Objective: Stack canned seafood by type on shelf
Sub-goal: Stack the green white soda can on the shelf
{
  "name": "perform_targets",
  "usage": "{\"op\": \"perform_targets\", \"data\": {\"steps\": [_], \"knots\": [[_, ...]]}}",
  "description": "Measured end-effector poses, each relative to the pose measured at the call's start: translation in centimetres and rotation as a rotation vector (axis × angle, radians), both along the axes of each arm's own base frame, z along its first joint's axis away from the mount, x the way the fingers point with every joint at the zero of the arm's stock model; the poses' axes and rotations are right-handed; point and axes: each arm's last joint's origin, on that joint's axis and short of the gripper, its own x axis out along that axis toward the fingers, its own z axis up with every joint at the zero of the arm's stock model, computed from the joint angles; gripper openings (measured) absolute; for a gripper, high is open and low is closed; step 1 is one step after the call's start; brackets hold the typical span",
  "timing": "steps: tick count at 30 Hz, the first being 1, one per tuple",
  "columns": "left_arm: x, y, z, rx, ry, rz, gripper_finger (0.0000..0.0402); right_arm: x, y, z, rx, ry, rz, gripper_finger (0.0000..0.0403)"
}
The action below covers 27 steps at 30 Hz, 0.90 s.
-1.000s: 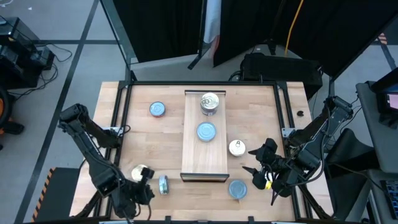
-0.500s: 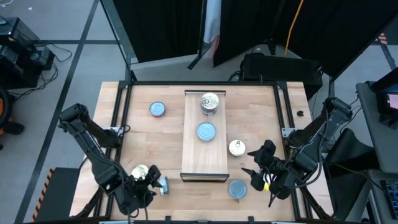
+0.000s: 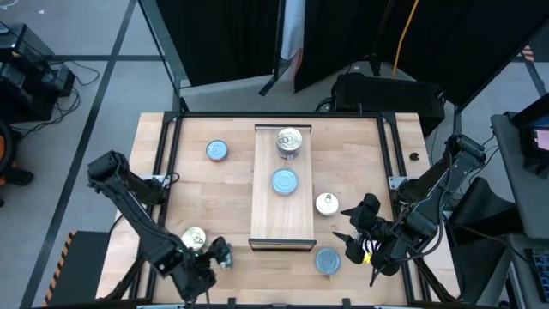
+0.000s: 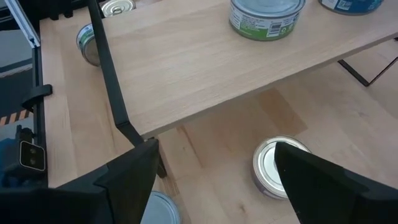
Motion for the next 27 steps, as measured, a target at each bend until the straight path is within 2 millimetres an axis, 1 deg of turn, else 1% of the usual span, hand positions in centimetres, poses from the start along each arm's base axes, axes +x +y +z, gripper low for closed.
{"op": "perform_targets", "data": {"steps": [2,4,9,13,17,20,27], "knots": [[0.4,0.2,-0.2,0.031,-0.003,-0.02,0.0311,0.0,0.0,0.0,-0.001,0.0,0.0,0.0313],[0.7,0.5,-0.6,0.064,0.016,-0.044,0.0319,0.0,0.0,0.0,-0.001,0.001,0.0,0.0313],[0.8,1.1,-1.3,0.155,0.083,-0.145,0.0322,0.0,0.0,0.0,-0.002,0.002,0.001,0.0313],[1.3,1.0,-1.9,0.165,0.108,-0.213,0.0322,0.0,0.0,0.0,-0.012,0.008,0.01,0.0313],[1.8,0.7,-2.5,0.176,0.097,-0.238,0.0322,0.0,0.0,0.0,-0.012,0.009,0.012,0.0313],[2.1,0.5,-2.7,0.173,0.073,-0.264,0.0315,0.0,0.0,0.0,-0.014,0.011,0.014,0.0313],[2.9,0.9,-3.8,0.21,0.111,-0.256,0.0277,0.0,0.0,0.0,-0.013,0.01,0.014,0.0313]]}}
